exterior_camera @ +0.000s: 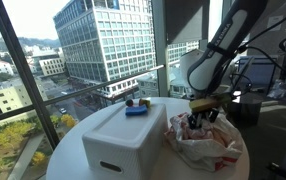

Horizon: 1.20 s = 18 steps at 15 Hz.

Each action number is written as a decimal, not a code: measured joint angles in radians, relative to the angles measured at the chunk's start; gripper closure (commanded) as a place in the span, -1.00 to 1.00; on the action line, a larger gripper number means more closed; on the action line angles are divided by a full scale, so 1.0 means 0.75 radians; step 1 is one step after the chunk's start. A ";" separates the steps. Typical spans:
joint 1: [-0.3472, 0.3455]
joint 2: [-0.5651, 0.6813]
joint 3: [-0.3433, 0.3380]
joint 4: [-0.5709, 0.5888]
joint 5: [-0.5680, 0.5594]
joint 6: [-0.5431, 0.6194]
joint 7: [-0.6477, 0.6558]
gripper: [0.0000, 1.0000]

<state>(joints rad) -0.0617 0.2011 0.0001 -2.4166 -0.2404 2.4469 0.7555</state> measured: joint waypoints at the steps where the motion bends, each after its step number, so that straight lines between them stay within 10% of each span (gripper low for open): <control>1: 0.005 0.019 -0.008 0.013 0.019 0.000 -0.025 0.19; 9: 0.061 -0.173 -0.018 0.071 0.128 -0.149 -0.108 -0.97; 18: 0.054 -0.330 -0.012 0.069 -0.031 -0.287 -0.017 -1.00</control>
<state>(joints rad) -0.0208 -0.0462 -0.0090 -2.3648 -0.2637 2.2320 0.7427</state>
